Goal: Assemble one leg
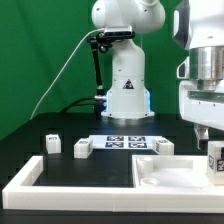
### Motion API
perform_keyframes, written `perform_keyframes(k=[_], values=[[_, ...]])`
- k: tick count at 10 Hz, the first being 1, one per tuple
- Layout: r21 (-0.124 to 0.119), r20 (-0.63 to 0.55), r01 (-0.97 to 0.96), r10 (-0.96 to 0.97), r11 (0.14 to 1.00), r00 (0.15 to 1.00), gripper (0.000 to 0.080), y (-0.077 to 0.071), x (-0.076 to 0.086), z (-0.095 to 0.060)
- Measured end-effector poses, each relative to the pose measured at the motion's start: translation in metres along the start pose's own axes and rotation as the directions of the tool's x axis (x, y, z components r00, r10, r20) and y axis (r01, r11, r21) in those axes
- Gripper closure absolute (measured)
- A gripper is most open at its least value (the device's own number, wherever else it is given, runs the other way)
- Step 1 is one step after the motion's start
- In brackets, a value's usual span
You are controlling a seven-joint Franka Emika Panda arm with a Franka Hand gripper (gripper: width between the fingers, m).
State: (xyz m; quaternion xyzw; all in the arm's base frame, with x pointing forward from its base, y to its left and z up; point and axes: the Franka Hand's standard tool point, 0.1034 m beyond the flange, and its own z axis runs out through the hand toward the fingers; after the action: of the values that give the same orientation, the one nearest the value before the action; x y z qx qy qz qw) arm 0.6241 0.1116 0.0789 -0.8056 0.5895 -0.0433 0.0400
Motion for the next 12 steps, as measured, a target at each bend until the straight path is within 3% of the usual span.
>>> perform_keyframes(k=[3, 5, 7, 12], values=[[0.008, -0.005, 0.337, -0.337, 0.942, 0.942, 0.0152, -0.0029, -0.0067, -0.0005], [0.025, -0.024, 0.555, -0.554, 0.831, 0.832, 0.0151, -0.0067, -0.0057, -0.0011], [0.026, -0.034, 0.668, -0.668, 0.743, 0.744, 0.0151, -0.0075, -0.0055, -0.0007], [-0.013, -0.05, 0.92, -0.919, 0.391, 0.39, 0.0151, -0.008, -0.0083, -0.0003]])
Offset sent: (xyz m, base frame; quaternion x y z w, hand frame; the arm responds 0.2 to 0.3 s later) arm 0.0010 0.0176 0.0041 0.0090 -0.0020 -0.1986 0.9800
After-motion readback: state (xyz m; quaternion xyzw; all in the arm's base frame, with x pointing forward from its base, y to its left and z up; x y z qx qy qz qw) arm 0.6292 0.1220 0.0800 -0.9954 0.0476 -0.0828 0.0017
